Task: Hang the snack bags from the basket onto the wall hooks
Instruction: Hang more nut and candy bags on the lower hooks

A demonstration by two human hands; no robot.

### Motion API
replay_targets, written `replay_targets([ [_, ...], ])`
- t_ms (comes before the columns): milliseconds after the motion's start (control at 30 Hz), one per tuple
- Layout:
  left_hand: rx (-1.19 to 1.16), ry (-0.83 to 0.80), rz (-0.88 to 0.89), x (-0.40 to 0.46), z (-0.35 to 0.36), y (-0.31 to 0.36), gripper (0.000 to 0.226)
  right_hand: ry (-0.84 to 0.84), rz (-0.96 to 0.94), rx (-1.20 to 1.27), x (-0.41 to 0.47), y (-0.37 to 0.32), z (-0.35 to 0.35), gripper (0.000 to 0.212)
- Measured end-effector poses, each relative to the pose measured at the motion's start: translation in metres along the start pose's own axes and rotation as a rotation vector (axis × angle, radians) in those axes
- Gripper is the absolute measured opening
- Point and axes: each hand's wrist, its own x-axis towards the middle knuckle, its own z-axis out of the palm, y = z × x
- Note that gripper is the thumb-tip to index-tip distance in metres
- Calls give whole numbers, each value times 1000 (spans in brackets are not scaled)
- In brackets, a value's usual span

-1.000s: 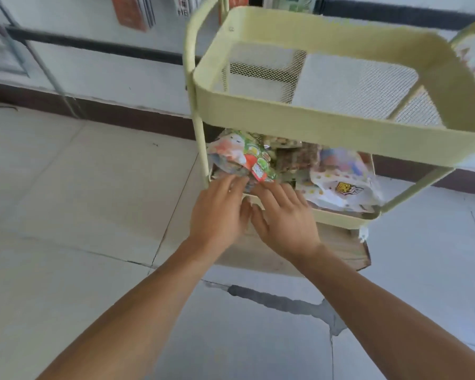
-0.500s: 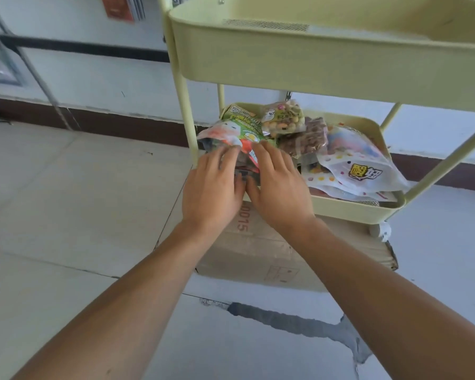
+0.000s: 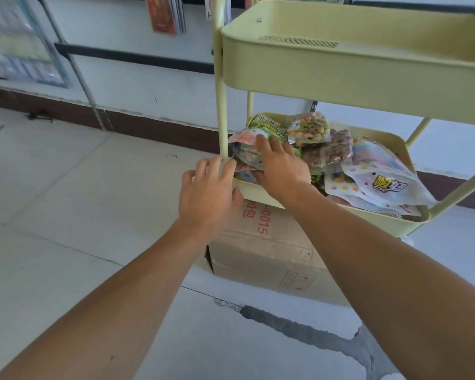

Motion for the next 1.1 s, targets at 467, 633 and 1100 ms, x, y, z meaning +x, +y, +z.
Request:
replay_targets([
  [467, -27, -79, -24, -6, -14, -6, 52, 58, -44, -139, -21, -4, -5, 58],
  [633, -39, -108, -34, -6, -17, -5, 52, 97, -115, -259, -22, -5, -10, 53],
  [1100, -102, -112, -17, -1, -13, 3, 46, 406, 89, 234, -56, -3, -14, 25],
])
